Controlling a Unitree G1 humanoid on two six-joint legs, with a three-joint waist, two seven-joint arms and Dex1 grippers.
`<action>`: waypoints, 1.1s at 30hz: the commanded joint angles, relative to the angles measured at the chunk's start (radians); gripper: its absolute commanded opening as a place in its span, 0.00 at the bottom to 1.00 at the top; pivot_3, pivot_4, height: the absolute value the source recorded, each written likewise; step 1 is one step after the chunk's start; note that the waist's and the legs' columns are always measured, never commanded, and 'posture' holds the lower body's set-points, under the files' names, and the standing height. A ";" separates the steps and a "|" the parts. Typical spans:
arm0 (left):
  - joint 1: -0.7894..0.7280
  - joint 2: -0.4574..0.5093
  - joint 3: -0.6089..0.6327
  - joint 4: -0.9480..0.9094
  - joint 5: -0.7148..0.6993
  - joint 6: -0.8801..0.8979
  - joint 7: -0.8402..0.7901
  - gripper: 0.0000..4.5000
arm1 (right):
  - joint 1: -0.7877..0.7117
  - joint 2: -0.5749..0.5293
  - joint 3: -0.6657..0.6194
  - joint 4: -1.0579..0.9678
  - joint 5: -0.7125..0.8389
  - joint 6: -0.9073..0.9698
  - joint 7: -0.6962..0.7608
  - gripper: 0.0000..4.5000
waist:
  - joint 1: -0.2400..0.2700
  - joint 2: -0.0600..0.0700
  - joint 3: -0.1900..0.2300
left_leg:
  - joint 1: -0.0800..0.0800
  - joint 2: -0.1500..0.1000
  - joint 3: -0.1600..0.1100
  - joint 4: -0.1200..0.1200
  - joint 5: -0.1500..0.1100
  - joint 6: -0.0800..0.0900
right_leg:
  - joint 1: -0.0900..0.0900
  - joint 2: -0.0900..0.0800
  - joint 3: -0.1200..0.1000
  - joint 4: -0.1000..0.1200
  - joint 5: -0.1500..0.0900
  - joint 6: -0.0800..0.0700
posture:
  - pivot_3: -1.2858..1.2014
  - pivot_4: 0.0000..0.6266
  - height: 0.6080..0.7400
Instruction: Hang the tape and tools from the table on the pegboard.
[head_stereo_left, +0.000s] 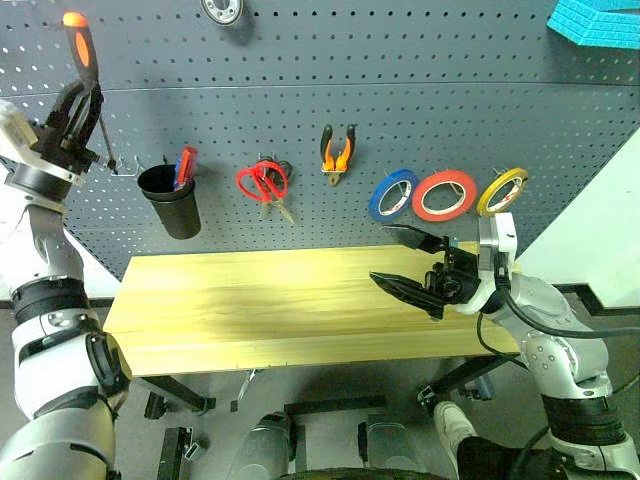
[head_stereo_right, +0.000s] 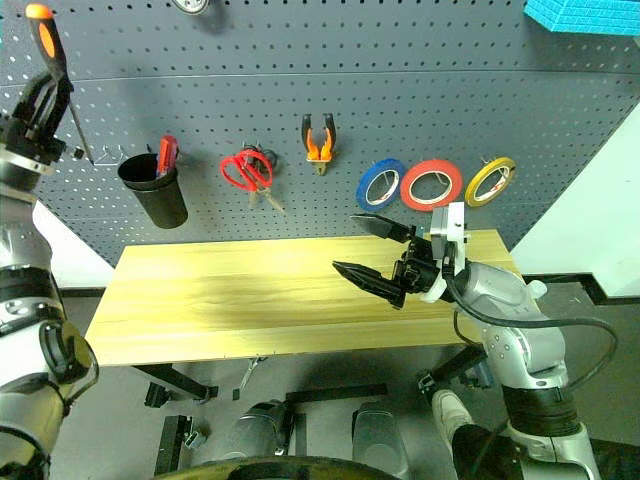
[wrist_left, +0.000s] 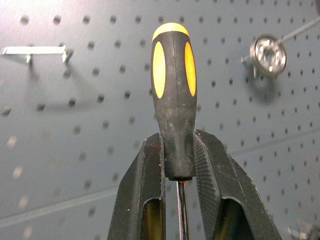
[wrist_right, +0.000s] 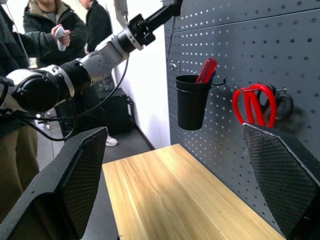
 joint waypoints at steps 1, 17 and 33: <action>-0.075 0.009 -0.015 0.084 0.023 -0.082 0.008 0.10 | 0.001 -0.002 -0.022 -0.050 0.021 0.002 -0.014 1.00 | -0.001 0.000 0.000 | 0.000 0.000 0.000 0.000 0.000 0.000 | 0.000 0.000 0.000 0.000 0.000 0.000 | 0.49 0.05 0.91; -0.129 -0.049 -0.047 0.369 0.071 -0.211 0.056 0.39 | 0.032 -0.008 -0.041 -0.036 0.018 -0.020 0.011 1.00 | -0.025 0.000 -0.003 | 0.000 0.000 0.000 0.000 0.000 0.000 | 0.004 0.000 0.000 0.000 0.001 0.001 | 0.48 0.04 0.91; 0.368 0.012 0.015 -0.663 -0.349 0.405 -0.020 0.77 | 0.075 -0.023 -0.057 -0.056 0.001 -0.022 -0.002 1.00 | -0.061 0.006 -0.008 | -0.001 0.002 -0.002 -0.004 -0.001 0.000 | 0.001 -0.001 0.003 -0.001 0.000 0.001 | 0.48 0.07 0.91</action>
